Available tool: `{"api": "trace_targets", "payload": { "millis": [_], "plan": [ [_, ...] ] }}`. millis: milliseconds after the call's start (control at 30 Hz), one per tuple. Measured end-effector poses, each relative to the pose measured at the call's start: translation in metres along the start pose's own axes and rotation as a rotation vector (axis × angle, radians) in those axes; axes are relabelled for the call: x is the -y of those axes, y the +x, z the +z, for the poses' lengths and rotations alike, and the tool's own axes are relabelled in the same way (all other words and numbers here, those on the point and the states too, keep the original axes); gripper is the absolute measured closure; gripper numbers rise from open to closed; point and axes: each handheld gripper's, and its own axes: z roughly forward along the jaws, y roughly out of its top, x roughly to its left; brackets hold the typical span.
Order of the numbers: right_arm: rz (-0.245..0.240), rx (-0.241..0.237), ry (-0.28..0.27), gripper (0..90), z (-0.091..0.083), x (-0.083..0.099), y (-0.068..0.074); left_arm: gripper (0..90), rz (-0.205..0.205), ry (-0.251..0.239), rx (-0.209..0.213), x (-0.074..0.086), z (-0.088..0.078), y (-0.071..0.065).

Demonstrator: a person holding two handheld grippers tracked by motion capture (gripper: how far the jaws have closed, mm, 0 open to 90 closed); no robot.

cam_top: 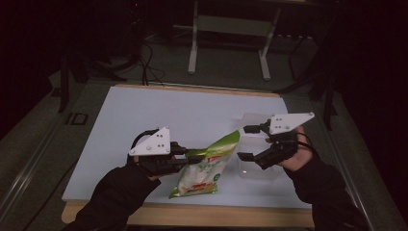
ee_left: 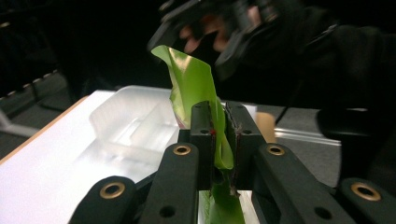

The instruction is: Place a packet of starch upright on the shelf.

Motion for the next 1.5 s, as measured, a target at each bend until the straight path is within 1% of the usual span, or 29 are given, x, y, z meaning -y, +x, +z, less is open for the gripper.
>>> {"api": "trace_targets", "payload": {
  "millis": [33, 67, 133, 200, 233, 267, 367, 433, 467, 500, 533, 567, 600, 633, 667, 700, 733, 767, 833, 900, 933, 967, 1000, 1100, 1200, 1233, 1300, 1367, 1500],
  "plan": [
    [0.018, -0.036, 0.007, 14.2, 0.003, 0.001, -0.001, 83.6, 0.001, -0.011, 0.011, -0.001, -0.001, -0.001],
    [0.026, -0.059, 0.003, 14.3, 0.006, 0.002, -0.002, 83.6, 0.005, -0.017, 0.005, -0.002, -0.001, -0.002],
    [0.038, -0.114, 0.007, 15.4, 0.011, 0.003, -0.002, 83.6, 0.008, -0.028, 0.018, -0.004, -0.001, -0.002],
    [0.045, -0.150, 0.004, 19.2, 0.013, 0.002, 0.000, 83.6, 0.016, -0.029, 0.027, -0.005, 0.000, -0.004],
    [0.047, -0.170, 0.003, 21.2, 0.014, 0.002, 0.000, 83.6, 0.023, -0.031, 0.022, -0.005, 0.000, -0.005],
    [0.058, -0.179, 0.008, 25.9, 0.014, 0.001, 0.000, 83.6, 0.024, -0.030, 0.028, -0.005, 0.001, -0.006],
    [0.077, -0.207, 0.035, 28.0, 0.020, 0.003, -0.001, 83.6, 0.030, -0.032, 0.037, -0.005, 0.003, -0.006],
    [0.079, -0.237, 0.036, 29.4, 0.024, 0.005, -0.001, 83.6, 0.028, -0.033, 0.031, -0.005, 0.004, -0.007],
    [0.080, -0.252, 0.045, 30.8, 0.026, 0.005, -0.001, 83.6, 0.026, -0.031, 0.043, -0.005, 0.005, -0.006],
    [0.071, -0.260, 0.058, 33.5, 0.028, 0.005, 0.000, 83.6, 0.034, -0.028, 0.029, -0.005, 0.006, -0.006],
    [0.064, -0.266, 0.065, 39.3, 0.030, 0.005, 0.000, 83.6, 0.028, -0.027, 0.035, -0.005, 0.007, -0.006],
    [0.059, -0.280, 0.076, 42.7, 0.031, 0.004, 0.001, 83.6, 0.029, -0.022, 0.038, -0.005, 0.007, -0.006],
    [0.053, -0.284, 0.089, 47.0, 0.032, 0.003, 0.001, 83.6, 0.034, -0.018, 0.027, -0.005, 0.008, -0.006],
    [0.030, -0.275, 0.105, 50.2, 0.033, 0.002, 0.002, 83.6, 0.031, -0.017, 0.038, -0.004, 0.009, -0.006],
    [0.011, -0.272, 0.134, 54.6, 0.035, 0.001, 0.003, 83.6, 0.037, -0.012, 0.032, -0.004, 0.010, -0.006],
    [0.011, -0.272, 0.134, 54.6, 0.035, 0.001, 0.003, 83.6, 0.037, -0.012, 0.032, -0.004, 0.010, -0.006],
    [-0.005, -0.268, 0.160, 56.3, 0.036, 0.000, 0.004, 83.6, 0.033, -0.008, 0.032, -0.003, 0.010, -0.005],
    [-0.010, -0.268, 0.184, 61.7, 0.037, -0.001, 0.003, 83.6, 0.028, -0.006, 0.027, -0.002, 0.009, -0.004],
    [-0.019, -0.272, 0.189, 75.0, 0.036, -0.001, 0.002, 83.5, 0.018, -0.006, 0.022, -0.002, 0.008, -0.002],
    [-0.022, -0.300, 0.183, 81.7, 0.035, -0.002, 0.002, 83.5, 0.007, -0.011, 0.020, -0.002, 0.006, 0.000],
    [-0.027, -0.294, 0.184, 83.6, 0.035, -0.003, 0.003, 83.5, 0.005, -0.008, 0.022, -0.002, 0.006, 0.000],
    [-0.034, -0.294, 0.196, 84.3, 0.035, -0.005, 0.005, 83.5, 0.009, -0.006, 0.018, -0.002, 0.006, 0.000],
    [-0.055, -0.281, 0.204, 84.5, 0.035, -0.007, 0.006, 83.4, 0.009, -0.007, 0.016, -0.002, 0.005, 0.000],
    [-0.081, -0.267, 0.229, 84.8, 0.033, -0.012, 0.006, 83.3, 0.009, -0.004, 0.014, -0.001, 0.005, 0.001],
    [-0.090, -0.252, 0.262, 85.5, 0.032, -0.020, 0.007, 83.2, 0.000, -0.013, 0.017, -0.001, 0.004, 0.002],
    [-0.085, -0.255, 0.271, 85.6, 0.031, -0.022, 0.007, 83.2, 0.003, -0.015, 0.014, -0.001, 0.003, 0.003],
    [-0.076, -0.241, 0.291, 85.6, 0.029, -0.027, 0.008, 83.0, -0.002, -0.025, 0.014, -0.001, 0.002, 0.004],
    [-0.075, -0.237, 0.303, 85.6, 0.028, -0.032, 0.008, 82.8, -0.003, -0.041, 0.013, 0.000, 0.001, 0.006],
    [-0.097, -0.219, 0.312, 85.7, 0.025, -0.039, 0.008, 81.8, -0.010, -0.059, 0.009, 0.002, -0.001, 0.008]
  ]
}}
